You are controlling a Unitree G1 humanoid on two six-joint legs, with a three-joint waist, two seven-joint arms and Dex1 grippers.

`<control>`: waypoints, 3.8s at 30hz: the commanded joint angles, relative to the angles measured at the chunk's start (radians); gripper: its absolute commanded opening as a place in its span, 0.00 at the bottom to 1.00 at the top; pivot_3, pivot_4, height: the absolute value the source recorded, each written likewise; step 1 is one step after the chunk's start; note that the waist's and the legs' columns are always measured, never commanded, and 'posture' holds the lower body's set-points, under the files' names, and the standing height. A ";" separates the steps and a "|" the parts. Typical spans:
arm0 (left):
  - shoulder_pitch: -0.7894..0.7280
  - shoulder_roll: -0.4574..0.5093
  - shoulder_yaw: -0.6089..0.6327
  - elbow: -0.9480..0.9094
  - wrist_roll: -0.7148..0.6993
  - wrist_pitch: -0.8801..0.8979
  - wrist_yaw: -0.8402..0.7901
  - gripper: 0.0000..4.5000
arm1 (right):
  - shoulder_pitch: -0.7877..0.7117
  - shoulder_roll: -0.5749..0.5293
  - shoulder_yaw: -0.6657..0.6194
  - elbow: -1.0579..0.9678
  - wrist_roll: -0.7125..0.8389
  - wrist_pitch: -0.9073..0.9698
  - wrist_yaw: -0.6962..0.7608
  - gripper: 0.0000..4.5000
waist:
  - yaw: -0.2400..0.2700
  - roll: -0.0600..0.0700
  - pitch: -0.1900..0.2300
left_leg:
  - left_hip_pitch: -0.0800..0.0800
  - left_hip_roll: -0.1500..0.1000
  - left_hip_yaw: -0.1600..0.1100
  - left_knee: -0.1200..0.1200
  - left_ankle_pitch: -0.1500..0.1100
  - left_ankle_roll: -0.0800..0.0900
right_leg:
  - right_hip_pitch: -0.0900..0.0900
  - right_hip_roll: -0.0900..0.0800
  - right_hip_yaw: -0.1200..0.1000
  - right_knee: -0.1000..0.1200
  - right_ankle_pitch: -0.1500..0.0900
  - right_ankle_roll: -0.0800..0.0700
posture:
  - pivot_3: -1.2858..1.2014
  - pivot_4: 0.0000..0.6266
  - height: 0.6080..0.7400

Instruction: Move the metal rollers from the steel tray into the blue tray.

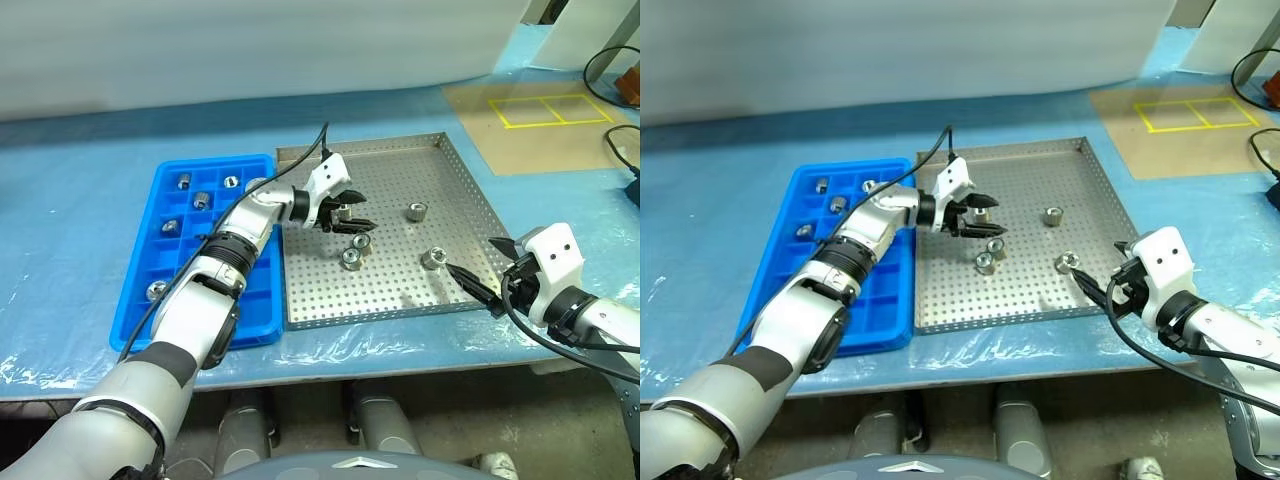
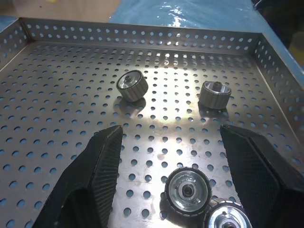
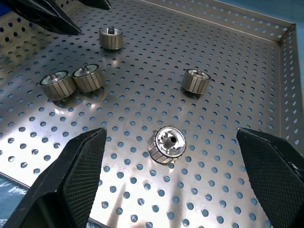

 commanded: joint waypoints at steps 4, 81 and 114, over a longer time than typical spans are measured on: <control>0.086 0.020 -0.058 -0.137 0.018 0.028 -0.130 0.76 | -0.053 -0.020 0.061 0.020 -0.020 -0.043 0.000 1.00 | 0.000 0.000 0.000 | 0.000 0.000 0.000 -0.001 0.001 0.001 | 0.000 0.000 0.000 0.000 0.004 -0.006 | 0.31 0.24 1.00; 0.125 0.085 -0.083 -0.310 0.072 0.057 0.102 0.38 | -0.212 -0.026 0.250 0.130 -0.042 -0.094 0.122 1.00 | -0.020 0.016 -0.010 | -0.022 -0.038 -0.051 0.013 -0.013 0.027 | 0.041 -0.012 -0.010 0.024 -0.064 0.000 | 0.34 0.24 1.00; 0.152 0.079 -0.057 -0.240 -0.062 0.005 -0.361 0.38 | -0.535 -0.147 0.640 0.420 -0.745 -1.014 0.099 1.00 | -0.003 0.011 -0.007 | -0.014 -0.035 -0.040 0.019 -0.013 0.026 | 0.040 -0.012 -0.002 0.037 -0.064 -0.001 | 0.34 0.24 1.00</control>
